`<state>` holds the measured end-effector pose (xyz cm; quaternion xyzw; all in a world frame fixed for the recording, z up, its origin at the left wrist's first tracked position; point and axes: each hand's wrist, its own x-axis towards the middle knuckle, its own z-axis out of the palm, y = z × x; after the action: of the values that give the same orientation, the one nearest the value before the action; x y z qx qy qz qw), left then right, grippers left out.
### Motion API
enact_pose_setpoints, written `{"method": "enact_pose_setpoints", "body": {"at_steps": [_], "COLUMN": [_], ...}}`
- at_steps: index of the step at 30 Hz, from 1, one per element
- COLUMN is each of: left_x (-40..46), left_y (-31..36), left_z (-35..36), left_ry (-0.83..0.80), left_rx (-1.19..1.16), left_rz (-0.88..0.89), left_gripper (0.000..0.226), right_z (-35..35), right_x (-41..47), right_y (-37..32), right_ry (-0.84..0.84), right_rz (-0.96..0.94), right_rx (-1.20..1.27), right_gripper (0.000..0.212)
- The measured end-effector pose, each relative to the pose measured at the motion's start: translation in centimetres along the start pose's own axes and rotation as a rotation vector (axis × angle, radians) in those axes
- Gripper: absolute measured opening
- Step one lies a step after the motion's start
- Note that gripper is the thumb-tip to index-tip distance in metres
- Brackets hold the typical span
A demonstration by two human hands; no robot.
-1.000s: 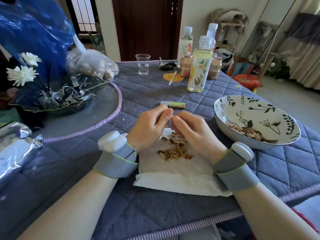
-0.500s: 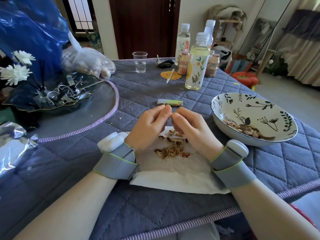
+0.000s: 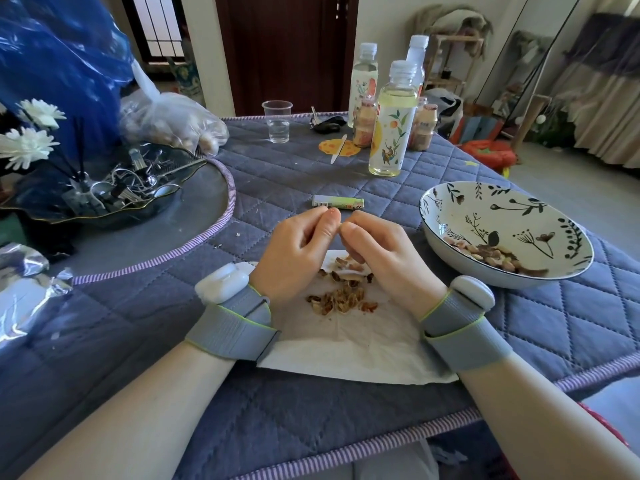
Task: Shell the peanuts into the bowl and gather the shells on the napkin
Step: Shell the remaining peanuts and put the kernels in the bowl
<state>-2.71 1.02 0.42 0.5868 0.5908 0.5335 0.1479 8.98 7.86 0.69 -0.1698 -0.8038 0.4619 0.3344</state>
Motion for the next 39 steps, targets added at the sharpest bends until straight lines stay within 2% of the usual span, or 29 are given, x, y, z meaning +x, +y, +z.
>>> {"method": "enact_pose_setpoints", "body": {"at_steps": [5,9,13,17,25,31,39], "left_x": [0.2,0.3,0.3,0.2,0.3,0.3,0.2], "left_y": [0.3,0.1,-0.1,-0.1,0.8,1.0,0.8], "left_z": [-0.3,-0.4,-0.5,-0.6,0.1,0.1,0.6], "left_ry": [-0.022,-0.024,-0.06,-0.1,0.214,0.207,0.242], "left_rx": [-0.177,-0.184,-0.18,-0.131,-0.181,-0.212,-0.312], "left_rz": [-0.099,-0.117,-0.137,-0.128,-0.112,-0.129,-0.187], "left_gripper": [0.042,0.038,0.032,0.028,0.017,0.017,0.019], "right_z": [0.1,0.2,0.1,0.2,0.4,0.6,0.9], "right_x": [0.0,-0.1,-0.2,-0.1,0.1,0.0,-0.1], "right_y": [0.3,0.6,0.5,0.5,1.1,1.0,0.6], "right_ry": [0.013,0.028,0.035,0.058,0.098,0.075,0.062], "right_rz": [-0.057,-0.089,-0.036,-0.016,-0.031,0.029,0.051], "right_rx": [-0.053,-0.098,-0.118,-0.135,-0.193,-0.17,-0.103], "right_gripper": [0.024,0.023,0.034,0.033,0.028,0.025,0.034]}}
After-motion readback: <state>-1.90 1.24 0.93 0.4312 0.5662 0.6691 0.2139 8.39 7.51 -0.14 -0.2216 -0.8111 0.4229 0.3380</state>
